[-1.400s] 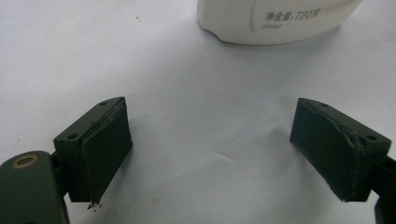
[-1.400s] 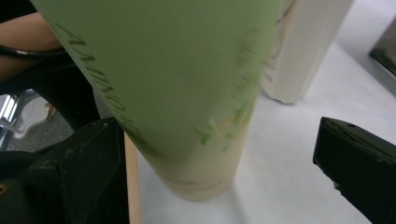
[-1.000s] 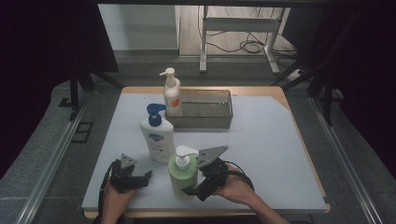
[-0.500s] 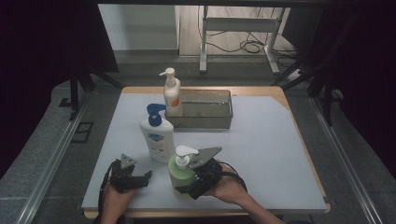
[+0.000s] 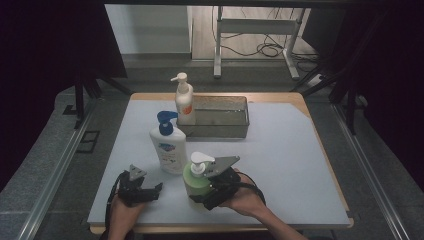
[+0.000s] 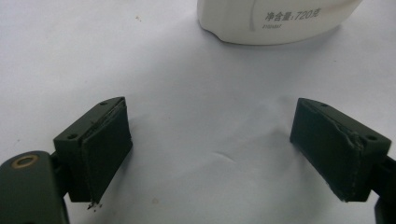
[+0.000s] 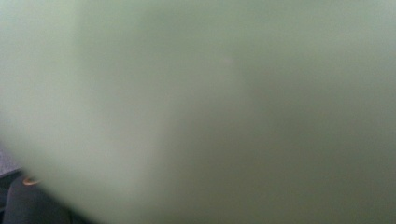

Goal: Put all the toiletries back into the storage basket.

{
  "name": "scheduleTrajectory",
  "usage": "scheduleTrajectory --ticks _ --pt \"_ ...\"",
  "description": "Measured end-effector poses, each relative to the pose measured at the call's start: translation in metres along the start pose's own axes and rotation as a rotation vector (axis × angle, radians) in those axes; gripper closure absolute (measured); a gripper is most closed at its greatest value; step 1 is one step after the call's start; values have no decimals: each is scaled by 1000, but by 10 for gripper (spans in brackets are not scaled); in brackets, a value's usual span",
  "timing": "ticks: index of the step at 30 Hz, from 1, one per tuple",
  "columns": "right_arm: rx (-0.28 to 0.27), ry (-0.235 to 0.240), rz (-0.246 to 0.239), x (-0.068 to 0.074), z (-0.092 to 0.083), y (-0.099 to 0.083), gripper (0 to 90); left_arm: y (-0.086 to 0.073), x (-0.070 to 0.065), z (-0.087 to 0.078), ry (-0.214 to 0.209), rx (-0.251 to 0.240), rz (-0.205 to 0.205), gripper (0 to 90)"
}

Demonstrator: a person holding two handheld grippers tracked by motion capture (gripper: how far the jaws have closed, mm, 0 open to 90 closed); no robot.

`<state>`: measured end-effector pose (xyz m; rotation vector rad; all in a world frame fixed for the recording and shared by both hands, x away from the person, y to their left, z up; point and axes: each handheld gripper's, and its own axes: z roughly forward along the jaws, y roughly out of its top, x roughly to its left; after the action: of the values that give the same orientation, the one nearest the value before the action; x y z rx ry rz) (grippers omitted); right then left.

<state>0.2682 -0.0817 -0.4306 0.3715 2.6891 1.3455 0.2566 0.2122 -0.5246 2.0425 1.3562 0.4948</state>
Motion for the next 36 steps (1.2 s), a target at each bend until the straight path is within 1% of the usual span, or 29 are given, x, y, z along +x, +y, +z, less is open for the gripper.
scheduleTrajectory --ticks 5,20,31,36 --pt "-20 -27 21 -8 -7 2 118 0 0 0 -1 -2 -1 119" --pt "-37 -121 76 -35 -18 8 119 0 0 0 -1 1 3 118" --pt "-56 -186 138 -61 -24 12 119 0 0 0 0 -2 2 118" --pt "-56 -212 147 -72 -25 16 119 0 0 0 1 -3 2 118"
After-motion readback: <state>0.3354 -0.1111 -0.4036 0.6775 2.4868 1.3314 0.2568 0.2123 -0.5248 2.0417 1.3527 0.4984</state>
